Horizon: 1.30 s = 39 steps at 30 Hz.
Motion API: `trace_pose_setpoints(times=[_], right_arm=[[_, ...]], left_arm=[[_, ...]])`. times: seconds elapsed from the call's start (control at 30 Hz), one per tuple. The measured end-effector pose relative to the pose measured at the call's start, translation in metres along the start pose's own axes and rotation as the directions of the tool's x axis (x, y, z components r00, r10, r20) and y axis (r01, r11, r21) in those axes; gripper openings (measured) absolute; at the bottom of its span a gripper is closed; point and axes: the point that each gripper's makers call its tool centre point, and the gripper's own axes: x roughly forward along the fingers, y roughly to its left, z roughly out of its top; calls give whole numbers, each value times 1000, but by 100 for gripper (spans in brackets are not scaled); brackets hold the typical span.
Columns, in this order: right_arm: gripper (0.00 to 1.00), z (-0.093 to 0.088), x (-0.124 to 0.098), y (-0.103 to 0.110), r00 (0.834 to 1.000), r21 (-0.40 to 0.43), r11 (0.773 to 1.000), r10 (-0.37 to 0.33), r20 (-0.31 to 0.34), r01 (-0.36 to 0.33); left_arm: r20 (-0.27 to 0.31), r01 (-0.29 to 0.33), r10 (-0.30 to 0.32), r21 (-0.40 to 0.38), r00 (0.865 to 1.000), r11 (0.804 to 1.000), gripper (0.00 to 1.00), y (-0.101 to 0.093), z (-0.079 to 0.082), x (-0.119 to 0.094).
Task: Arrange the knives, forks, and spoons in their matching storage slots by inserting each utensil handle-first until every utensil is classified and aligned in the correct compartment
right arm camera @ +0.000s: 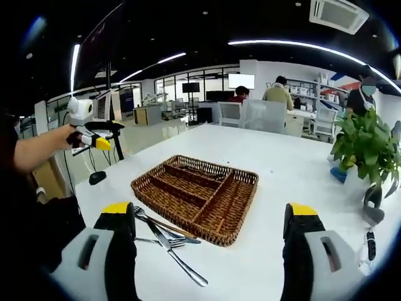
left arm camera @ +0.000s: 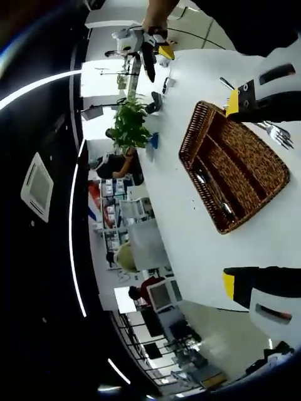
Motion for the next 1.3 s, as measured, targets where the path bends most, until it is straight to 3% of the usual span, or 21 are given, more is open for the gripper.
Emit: trace_pose_setpoints(times=[0.27, 0.63, 0.77, 0.93, 1.2, 1.3], right_arm=[[99, 2, -9, 2, 1000, -3, 1000, 5, 19, -5], [99, -3, -14, -3, 1000, -10, 1000, -10, 3, 10], [99, -1, -15, -3, 1000, -20, 1000, -5, 4, 5], [99, -1, -14, -5, 1000, -42, 999, 0, -4, 0], [99, -1, -18, -6, 1000, -68, 998, 0, 0, 0], [99, -1, -19, -2, 1000, -117, 993, 23, -3, -23]], left_arm=[[15, -6, 6, -8, 1000, 1000, 100, -15, -13, -29], [17, -10, 11, -25, 1000, 1000, 100, -25, -23, -34], [13, -13, 14, -20, 1000, 1000, 100, -23, -21, -37], [47, -29, 29, -6, 998, 1000, 100, -20, -13, -39], [47, -3, 3, -15, 999, 1000, 100, -30, -16, -41], [60, -10, 10, -10, 998, 1000, 100, -29, -14, -45]])
